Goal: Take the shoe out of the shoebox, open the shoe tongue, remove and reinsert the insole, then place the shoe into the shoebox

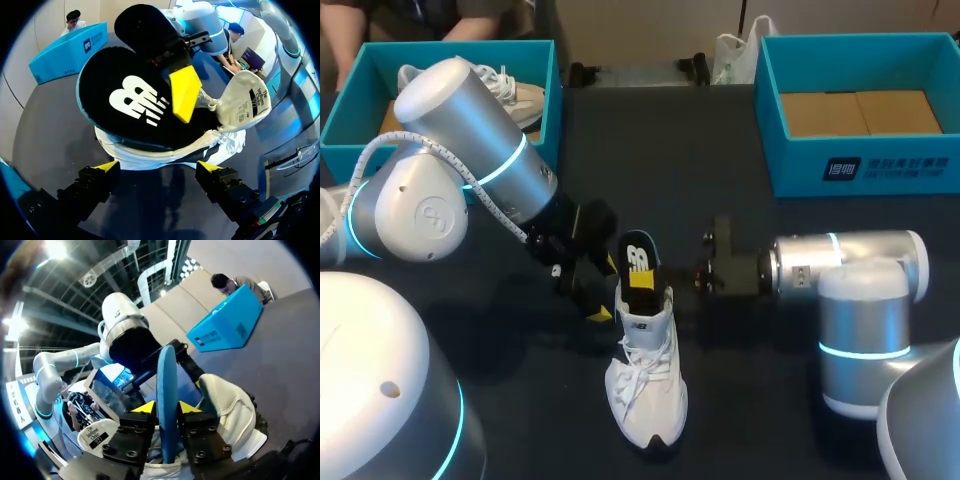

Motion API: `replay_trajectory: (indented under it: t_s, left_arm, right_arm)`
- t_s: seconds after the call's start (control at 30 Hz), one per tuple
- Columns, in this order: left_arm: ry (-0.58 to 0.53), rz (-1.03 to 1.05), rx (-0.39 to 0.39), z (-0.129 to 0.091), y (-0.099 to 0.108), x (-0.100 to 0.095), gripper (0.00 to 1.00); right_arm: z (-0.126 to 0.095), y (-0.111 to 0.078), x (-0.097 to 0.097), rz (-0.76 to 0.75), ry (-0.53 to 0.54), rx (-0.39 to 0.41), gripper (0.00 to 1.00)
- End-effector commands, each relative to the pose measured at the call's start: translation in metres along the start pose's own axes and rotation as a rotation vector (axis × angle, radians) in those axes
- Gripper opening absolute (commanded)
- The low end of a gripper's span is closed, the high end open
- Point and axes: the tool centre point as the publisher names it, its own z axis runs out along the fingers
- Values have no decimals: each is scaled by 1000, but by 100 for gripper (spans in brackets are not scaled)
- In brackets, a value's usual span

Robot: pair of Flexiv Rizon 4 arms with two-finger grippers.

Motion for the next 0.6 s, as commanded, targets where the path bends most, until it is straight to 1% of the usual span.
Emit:
replay_trajectory:
  t_s: [0.03, 0.07, 0.23, 0.6]
  left_arm:
    - [-2, 0, -1, 0, 0, 1, 100]
    - [-2, 0, -1, 0, 0, 1, 100]
    - [-2, 0, -1, 0, 0, 1, 100]
    - [-2, 0, -1, 0, 0, 1, 100]
  right_arm:
    - [4, 6, -7, 9, 3, -3, 12]
    - [4, 7, -9, 13, 2, -6, 0]
    - [4, 2, -15, 43, -3, -14, 0]
    - [0, -36, -9, 118, -25, -29, 0]
